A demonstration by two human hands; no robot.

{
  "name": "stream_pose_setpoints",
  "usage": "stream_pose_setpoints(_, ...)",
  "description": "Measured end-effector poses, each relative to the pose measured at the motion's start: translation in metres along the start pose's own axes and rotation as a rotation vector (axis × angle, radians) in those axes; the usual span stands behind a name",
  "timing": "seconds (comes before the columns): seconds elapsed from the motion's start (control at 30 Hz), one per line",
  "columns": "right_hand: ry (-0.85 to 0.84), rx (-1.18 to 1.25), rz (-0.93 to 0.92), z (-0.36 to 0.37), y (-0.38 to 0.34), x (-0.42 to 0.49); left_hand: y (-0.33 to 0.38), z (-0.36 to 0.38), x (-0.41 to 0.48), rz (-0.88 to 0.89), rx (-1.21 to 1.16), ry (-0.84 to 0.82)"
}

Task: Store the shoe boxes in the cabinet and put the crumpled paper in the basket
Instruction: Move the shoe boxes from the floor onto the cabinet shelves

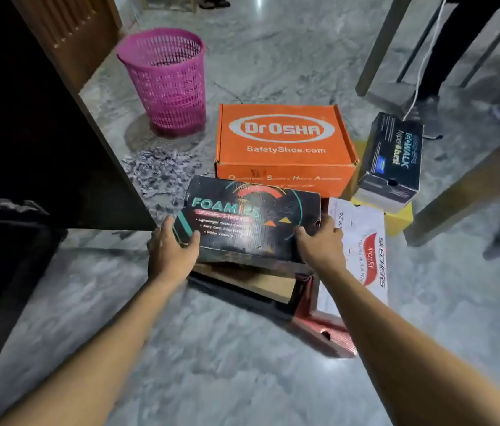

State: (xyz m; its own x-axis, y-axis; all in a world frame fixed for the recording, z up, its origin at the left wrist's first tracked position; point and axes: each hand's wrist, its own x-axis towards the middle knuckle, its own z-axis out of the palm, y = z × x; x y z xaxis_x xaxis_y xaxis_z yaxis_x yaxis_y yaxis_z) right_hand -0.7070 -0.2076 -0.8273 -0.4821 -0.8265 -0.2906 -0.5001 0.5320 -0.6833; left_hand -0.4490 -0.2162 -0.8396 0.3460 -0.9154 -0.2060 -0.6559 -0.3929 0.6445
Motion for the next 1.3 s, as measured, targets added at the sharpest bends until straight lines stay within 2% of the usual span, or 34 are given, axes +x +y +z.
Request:
stream_pose_setpoints(0.17,0.084,0.105,-0.119,0.027,0.024,0.021,-0.031,0.024,0.032,-0.018,-0.195,0.01)
stream_pose_setpoints(0.33,0.142,0.123,-0.219,0.034,0.025,0.01,-0.036,0.02,0.029,0.062,-0.314,0.041)
stream_pose_setpoints(0.43,0.154,0.117,-0.278,0.037,0.013,-0.01,-0.05,-0.004,0.01,0.039,-0.309,0.144)
stream_pose_setpoints(0.53,0.109,0.103,-0.354,0.045,-0.01,-0.033,-0.077,-0.04,-0.016,0.019,-0.308,0.322)
stream_pose_setpoints(0.7,-0.045,0.059,-0.537,0.093,-0.056,-0.064,-0.141,-0.087,-0.043,-0.029,-0.399,0.586)
stream_pose_setpoints(0.8,-0.145,0.02,-0.62,0.126,-0.082,-0.083,-0.172,-0.112,-0.054,-0.098,-0.476,0.635)
stream_pose_setpoints(1.0,-0.484,-0.041,-0.797,0.182,-0.161,-0.133,-0.23,-0.165,-0.077,-0.251,-0.607,0.853)
stream_pose_setpoints(1.17,-0.843,-0.052,-0.92,0.214,-0.196,-0.166,-0.258,-0.178,-0.077,-0.403,-0.76,1.029)
stream_pose_setpoints(1.3,-0.869,-0.117,-0.98,0.269,-0.199,-0.165,-0.287,-0.184,-0.073,-0.465,-0.727,1.168)
